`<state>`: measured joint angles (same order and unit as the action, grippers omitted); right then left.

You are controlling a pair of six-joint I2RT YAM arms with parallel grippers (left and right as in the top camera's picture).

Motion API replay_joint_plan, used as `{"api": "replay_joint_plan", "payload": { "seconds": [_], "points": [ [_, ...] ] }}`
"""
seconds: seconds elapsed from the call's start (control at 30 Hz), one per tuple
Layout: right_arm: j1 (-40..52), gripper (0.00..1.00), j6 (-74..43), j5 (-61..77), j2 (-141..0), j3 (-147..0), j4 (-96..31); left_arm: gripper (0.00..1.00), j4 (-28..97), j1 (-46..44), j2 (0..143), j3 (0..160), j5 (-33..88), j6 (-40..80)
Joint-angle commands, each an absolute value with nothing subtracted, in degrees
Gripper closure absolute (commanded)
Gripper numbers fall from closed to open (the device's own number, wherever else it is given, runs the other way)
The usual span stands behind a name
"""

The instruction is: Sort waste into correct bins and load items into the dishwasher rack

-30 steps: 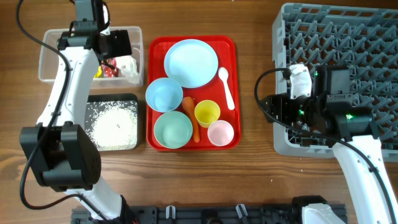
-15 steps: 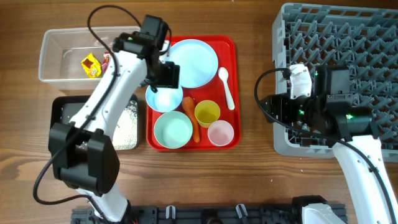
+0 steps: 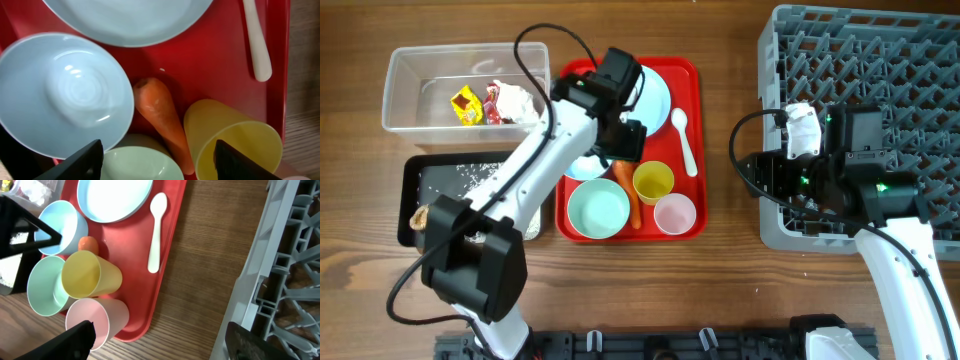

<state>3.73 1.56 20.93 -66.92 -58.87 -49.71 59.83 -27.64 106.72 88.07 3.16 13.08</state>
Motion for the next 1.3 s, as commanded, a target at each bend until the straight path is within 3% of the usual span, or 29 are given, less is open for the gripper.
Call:
{"api": "replay_joint_plan", "payload": {
  "seconds": [0.0, 0.23, 0.3, 0.37, 0.8, 1.27],
  "points": [
    [4.1, 0.14, 1.3, 20.5, -67.3, -59.1, -49.6, 0.29, 56.9, -27.6, 107.1, 83.4, 3.9, 16.4],
    [4.1, 0.13, 1.4, 20.5, -67.3, -59.1, -49.2, 0.3, 51.9, -27.6, 107.1, 81.6, 4.1, 17.6],
    [4.1, 0.13, 1.4, 20.5, -67.3, -59.1, -49.1, 0.37, 51.2, -27.7, 107.5, 81.6, 4.1, 17.7],
    [4.1, 0.13, 1.4, 20.5, -67.3, -59.1, -49.1, 0.39, 51.3, -28.3, 108.6, 81.6, 4.1, 18.8],
    [4.1, 0.13, 1.5, 20.3, -67.3, -59.1, -49.3, 0.41, 51.8, -32.8, 113.6, 81.6, -1.0, 27.7],
    [4.1, 0.13, 1.4, 20.3, -67.3, -59.1, -49.1, 0.41, 50.2, -32.3, 113.3, 83.0, -1.2, 27.1]
  ]
}}
